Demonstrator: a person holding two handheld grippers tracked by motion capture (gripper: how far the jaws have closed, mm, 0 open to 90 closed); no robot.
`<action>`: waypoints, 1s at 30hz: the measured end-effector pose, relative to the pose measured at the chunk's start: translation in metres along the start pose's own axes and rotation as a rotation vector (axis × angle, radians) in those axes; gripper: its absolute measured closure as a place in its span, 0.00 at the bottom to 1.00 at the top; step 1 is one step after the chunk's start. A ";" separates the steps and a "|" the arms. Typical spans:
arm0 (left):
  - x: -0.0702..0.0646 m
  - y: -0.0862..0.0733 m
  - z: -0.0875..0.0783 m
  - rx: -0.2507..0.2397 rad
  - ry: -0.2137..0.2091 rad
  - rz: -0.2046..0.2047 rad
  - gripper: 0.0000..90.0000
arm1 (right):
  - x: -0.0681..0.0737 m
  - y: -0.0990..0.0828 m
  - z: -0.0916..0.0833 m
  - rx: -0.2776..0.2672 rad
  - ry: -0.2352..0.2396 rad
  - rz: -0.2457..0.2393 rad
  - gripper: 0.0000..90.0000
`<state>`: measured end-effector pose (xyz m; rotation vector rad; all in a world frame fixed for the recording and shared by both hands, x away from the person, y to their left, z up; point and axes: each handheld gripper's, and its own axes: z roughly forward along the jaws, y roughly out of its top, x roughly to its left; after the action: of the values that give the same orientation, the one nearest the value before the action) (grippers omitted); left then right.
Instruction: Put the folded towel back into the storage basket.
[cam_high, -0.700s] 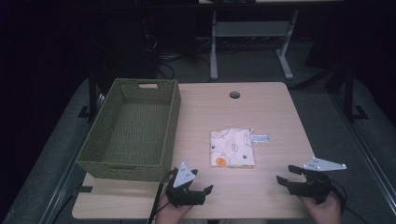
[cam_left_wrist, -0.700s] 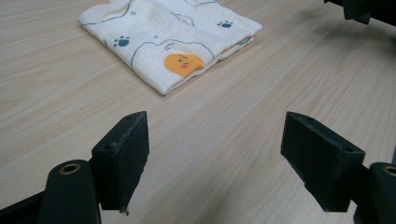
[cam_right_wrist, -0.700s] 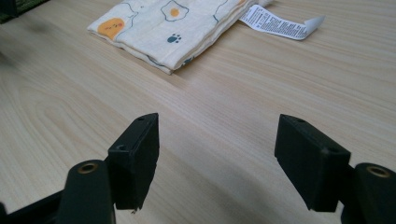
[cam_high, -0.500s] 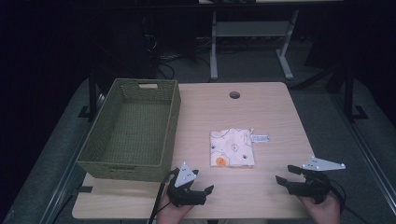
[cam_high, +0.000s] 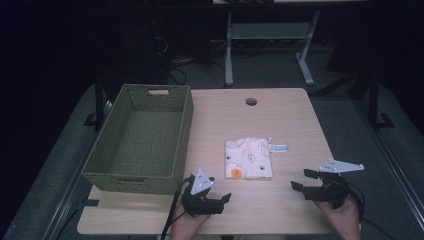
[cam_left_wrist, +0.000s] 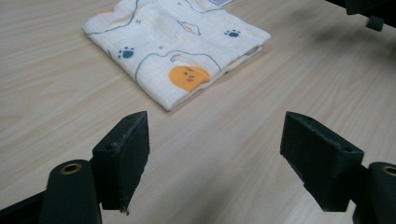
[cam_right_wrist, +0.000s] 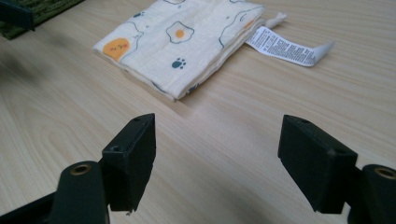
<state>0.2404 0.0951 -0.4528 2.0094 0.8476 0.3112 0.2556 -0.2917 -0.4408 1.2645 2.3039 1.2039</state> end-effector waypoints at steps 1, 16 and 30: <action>0.001 0.001 0.001 0.001 0.003 -0.002 0.27 | -0.001 0.003 0.001 0.001 0.008 0.001 0.30; 0.010 0.024 0.026 0.032 0.021 -0.027 0.31 | -0.015 0.040 0.015 0.027 0.047 -0.007 0.29; 0.020 0.040 0.043 0.059 0.027 -0.061 0.31 | -0.019 0.066 0.042 0.092 0.073 -0.031 0.28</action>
<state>0.2950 0.0660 -0.4459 2.0338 0.9429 0.2820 0.3288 -0.2652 -0.4193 1.2298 2.4475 1.1651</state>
